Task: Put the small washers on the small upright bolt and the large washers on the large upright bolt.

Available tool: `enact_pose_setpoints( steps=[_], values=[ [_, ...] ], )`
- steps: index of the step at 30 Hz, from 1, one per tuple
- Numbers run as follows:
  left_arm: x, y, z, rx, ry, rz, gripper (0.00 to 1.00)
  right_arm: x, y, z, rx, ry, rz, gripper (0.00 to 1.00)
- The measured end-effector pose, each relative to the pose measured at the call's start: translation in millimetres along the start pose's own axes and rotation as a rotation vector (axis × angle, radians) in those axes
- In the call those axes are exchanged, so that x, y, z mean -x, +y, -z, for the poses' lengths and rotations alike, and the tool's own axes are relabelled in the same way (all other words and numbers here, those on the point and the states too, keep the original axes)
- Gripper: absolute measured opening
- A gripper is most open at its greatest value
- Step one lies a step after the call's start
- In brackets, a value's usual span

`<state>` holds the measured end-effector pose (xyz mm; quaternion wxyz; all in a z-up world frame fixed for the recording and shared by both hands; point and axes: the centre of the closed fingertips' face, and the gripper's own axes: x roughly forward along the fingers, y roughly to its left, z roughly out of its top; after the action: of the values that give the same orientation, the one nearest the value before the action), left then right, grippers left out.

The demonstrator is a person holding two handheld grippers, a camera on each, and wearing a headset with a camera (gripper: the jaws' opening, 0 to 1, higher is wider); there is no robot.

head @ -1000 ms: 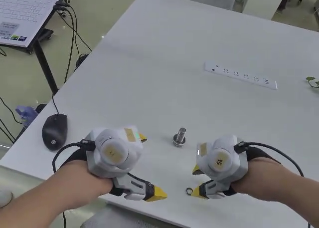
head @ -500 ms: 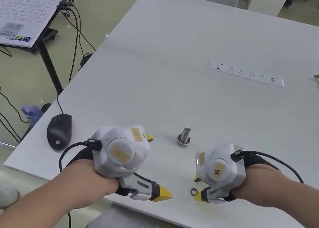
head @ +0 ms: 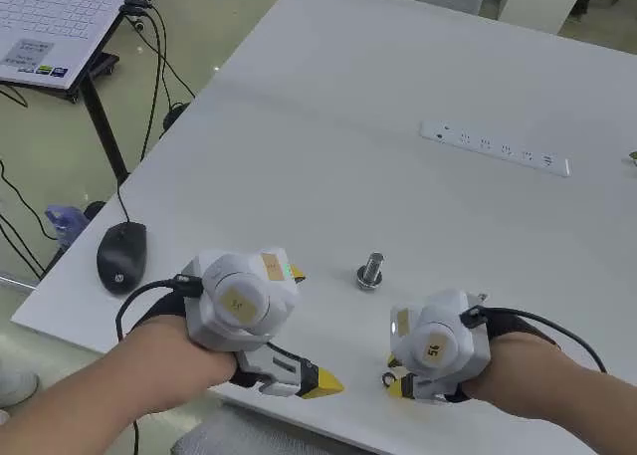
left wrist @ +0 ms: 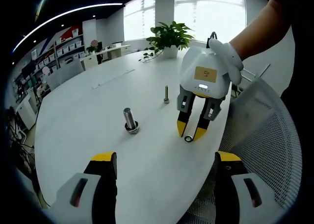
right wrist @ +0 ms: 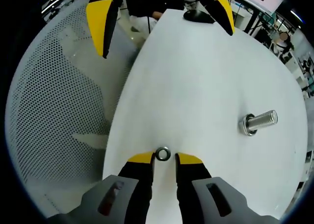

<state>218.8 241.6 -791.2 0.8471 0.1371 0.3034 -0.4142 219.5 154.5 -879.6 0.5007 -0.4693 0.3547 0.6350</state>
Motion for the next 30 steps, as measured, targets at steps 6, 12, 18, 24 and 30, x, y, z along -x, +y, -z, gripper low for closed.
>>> enact_pose_setpoints(
  steps=[6, 12, 18, 24, 30],
  values=[
    [-0.6, -1.6, 0.1, -0.001, -0.002, 0.001, 0.80, -0.8, -0.6, 0.0, -0.002, 0.029, 0.001, 0.15],
    [1.9, -1.2, 0.6, 0.003, -0.002, -0.005, 0.79, -1.4, -1.7, -0.2, -0.008, 0.056, -0.008, 0.14],
    [4.4, -1.1, 3.4, 0.009, 0.001, -0.010, 0.78, -1.4, -2.3, 0.6, -0.020, 0.065, -0.009, 0.13],
    [5.2, -2.6, 6.8, 0.011, 0.007, -0.012, 0.77, -0.7, -2.5, -0.1, -0.080, 0.029, -0.006, 0.13],
    [6.6, -2.6, 7.8, 0.015, 0.011, -0.017, 0.77, -0.6, -3.0, 0.2, -0.089, 0.024, -0.011, 0.13]
  ],
)
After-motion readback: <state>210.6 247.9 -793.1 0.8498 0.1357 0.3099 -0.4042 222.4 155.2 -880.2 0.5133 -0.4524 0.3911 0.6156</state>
